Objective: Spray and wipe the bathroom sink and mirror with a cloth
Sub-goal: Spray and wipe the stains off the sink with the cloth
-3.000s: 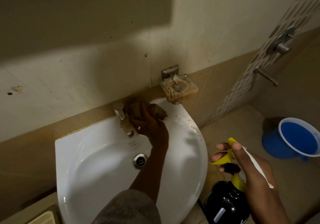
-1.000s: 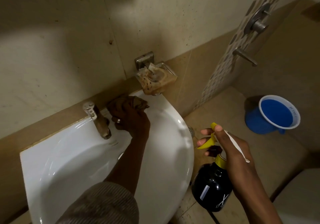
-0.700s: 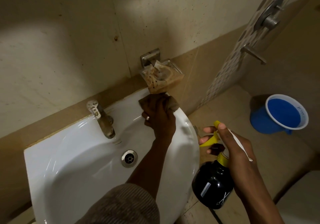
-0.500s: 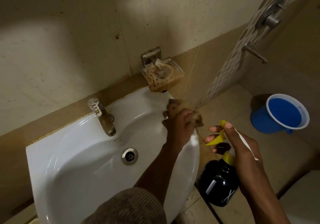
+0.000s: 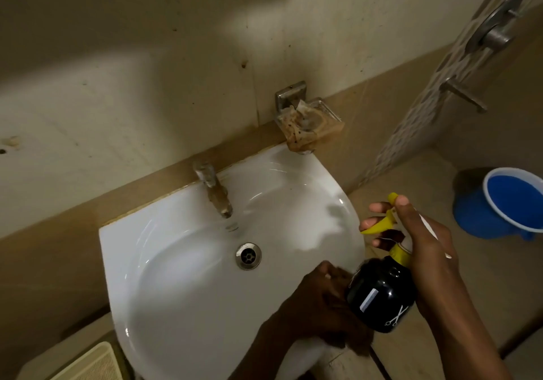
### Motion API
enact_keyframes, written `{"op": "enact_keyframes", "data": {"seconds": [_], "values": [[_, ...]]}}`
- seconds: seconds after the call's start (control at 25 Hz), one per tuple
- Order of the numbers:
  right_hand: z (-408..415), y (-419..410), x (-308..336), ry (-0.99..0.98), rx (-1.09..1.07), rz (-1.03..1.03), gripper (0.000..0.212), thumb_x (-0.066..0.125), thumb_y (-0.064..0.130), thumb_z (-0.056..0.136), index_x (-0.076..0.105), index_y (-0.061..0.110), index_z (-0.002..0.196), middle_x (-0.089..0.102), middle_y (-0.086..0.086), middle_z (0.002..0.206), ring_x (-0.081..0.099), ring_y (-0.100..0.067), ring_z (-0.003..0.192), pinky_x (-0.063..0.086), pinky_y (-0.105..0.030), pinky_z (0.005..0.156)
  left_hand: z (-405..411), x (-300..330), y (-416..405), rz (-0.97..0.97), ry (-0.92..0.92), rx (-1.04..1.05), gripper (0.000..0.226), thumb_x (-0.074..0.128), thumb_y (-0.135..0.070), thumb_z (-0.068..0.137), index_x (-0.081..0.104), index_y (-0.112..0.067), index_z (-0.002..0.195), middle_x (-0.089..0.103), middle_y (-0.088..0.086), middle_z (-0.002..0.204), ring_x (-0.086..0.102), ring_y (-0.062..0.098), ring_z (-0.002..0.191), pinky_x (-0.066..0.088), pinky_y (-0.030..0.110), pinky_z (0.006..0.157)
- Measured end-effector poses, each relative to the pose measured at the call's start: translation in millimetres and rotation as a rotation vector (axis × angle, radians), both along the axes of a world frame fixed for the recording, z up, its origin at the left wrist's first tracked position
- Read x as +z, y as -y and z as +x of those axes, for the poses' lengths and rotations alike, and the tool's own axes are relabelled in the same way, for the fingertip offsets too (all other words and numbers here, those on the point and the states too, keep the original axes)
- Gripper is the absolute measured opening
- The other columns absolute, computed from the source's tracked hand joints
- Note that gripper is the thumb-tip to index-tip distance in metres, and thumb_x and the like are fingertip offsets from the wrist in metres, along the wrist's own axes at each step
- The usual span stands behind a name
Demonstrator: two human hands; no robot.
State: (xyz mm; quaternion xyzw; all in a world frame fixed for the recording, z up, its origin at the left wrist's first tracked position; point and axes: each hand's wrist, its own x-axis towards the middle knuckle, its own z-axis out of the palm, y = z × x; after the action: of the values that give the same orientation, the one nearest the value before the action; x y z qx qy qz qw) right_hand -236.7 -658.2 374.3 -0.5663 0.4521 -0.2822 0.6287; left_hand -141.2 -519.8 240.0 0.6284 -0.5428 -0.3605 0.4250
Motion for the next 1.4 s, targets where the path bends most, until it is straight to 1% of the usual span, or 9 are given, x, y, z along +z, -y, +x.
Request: {"op": "enact_keyframes", "data": {"seconds": [0.08, 0.2, 0.36, 0.48, 0.6, 0.76, 0.96, 1.2, 1.4], "values": [[2.3, -4.1, -0.6, 0.008, 0.029, 0.017, 0.047, 0.049, 0.035, 0.106, 0.077, 0.008, 0.078, 0.081, -0.002, 0.093, 0.075, -0.016, 0.081, 0.055, -0.036, 0.077, 16.4, 14.7, -22.1, 0.133, -0.189, 0.11, 0.016, 0.079, -0.015, 0.076, 0.067, -0.009, 0.085, 0.062, -0.009, 0.094, 0.061, -0.006, 0.089, 0.046, 0.017, 0.078], [1.0, -7.3, -0.5, 0.017, 0.019, 0.022, 0.047, 0.05, 0.035, 0.105, 0.078, 0.01, 0.077, 0.081, -0.003, 0.095, 0.074, -0.017, 0.081, 0.055, -0.039, 0.08, 44.4, 38.7, -6.7, 0.031, -0.4, 0.65, 0.013, 0.062, 0.005, 0.093, 0.062, -0.009, 0.094, 0.063, -0.006, 0.084, 0.064, 0.002, 0.064, 0.049, 0.02, 0.054], [-8.0, -11.6, 3.9, 0.015, 0.01, 0.009, 0.048, 0.049, 0.038, 0.104, 0.083, 0.034, 0.071, 0.082, 0.001, 0.085, 0.071, -0.024, 0.084, 0.054, -0.041, 0.081, 106.5, 4.8, 42.2, -0.06, 0.012, 0.956, 0.041, 0.053, -0.03, 0.092, 0.051, -0.05, 0.128, 0.046, -0.008, 0.136, 0.056, 0.032, 0.119, 0.053, 0.05, 0.094], [-13.1, -15.4, 3.4, 0.028, 0.02, 0.018, 0.039, 0.054, 0.043, 0.097, 0.084, 0.03, 0.077, 0.082, -0.004, 0.088, 0.07, -0.024, 0.08, 0.054, -0.039, 0.078, 138.6, -41.6, 65.2, 0.175, 0.247, 1.007, 0.055, 0.038, -0.05, 0.09, 0.034, -0.054, 0.145, 0.041, 0.014, 0.148, 0.052, 0.053, 0.121, 0.048, 0.067, 0.095], [-15.0, -17.6, -3.0, 0.023, 0.057, 0.003, 0.044, 0.057, 0.054, 0.084, 0.082, 0.017, 0.079, 0.082, -0.007, 0.09, 0.075, -0.016, 0.075, 0.053, -0.036, 0.072, 145.2, -32.0, 69.4, 0.24, 0.505, 1.07, 0.054, 0.058, -0.023, 0.092, 0.046, -0.022, 0.144, 0.042, 0.016, 0.149, 0.044, 0.043, 0.134, 0.041, 0.057, 0.107], [-18.9, -19.6, -12.1, -0.013, 0.087, -0.026, 0.05, 0.053, 0.053, 0.088, 0.08, 0.01, 0.09, 0.081, -0.009, 0.087, 0.075, -0.021, 0.08, 0.054, -0.038, 0.075, 126.6, -22.9, 51.8, 0.264, 0.612, 1.108, 0.048, 0.063, -0.022, 0.09, 0.054, -0.017, 0.137, 0.044, 0.01, 0.147, 0.043, 0.034, 0.135, 0.042, 0.053, 0.104], [-26.4, -21.0, -14.6, -0.034, 0.107, -0.021, 0.051, 0.051, 0.054, 0.093, 0.081, 0.013, 0.091, 0.081, -0.01, 0.09, 0.074, -0.033, 0.087, 0.057, -0.046, 0.079, 99.4, -26.8, 34.6, 0.414, 0.494, 1.187, 0.06, 0.065, -0.006, 0.085, 0.05, -0.018, 0.142, 0.041, 0.023, 0.143, 0.041, 0.043, 0.125, 0.036, 0.053, 0.098], [-38.6, -25.0, -7.8, 0.006, 0.091, 0.062, 0.068, 0.063, 0.079, 0.07, 0.083, 0.014, 0.081, 0.082, -0.006, 0.088, 0.071, -0.035, 0.085, 0.061, -0.028, 0.065, 86.4, -4.0, 15.7, 0.422, 0.266, 1.414, 0.051, 0.065, -0.016, 0.092, 0.044, -0.012, 0.138, 0.037, 0.023, 0.138, 0.041, 0.042, 0.125, 0.038, 0.058, 0.099], [-34.1, -28.4, -5.3, -0.015, 0.12, 0.022, 0.085, 0.059, 0.099, 0.052, 0.082, 0.021, 0.078, 0.082, 0.002, 0.096, 0.075, -0.023, 0.085, 0.063, -0.029, 0.068, 88.3, -5.3, -31.7, 0.069, -0.015, 1.729, 0.014, 0.054, -0.017, 0.099, 0.058, -0.011, 0.11, 0.052, 0.013, 0.108, 0.062, 0.019, 0.089, 0.058, 0.041, 0.075]]}}
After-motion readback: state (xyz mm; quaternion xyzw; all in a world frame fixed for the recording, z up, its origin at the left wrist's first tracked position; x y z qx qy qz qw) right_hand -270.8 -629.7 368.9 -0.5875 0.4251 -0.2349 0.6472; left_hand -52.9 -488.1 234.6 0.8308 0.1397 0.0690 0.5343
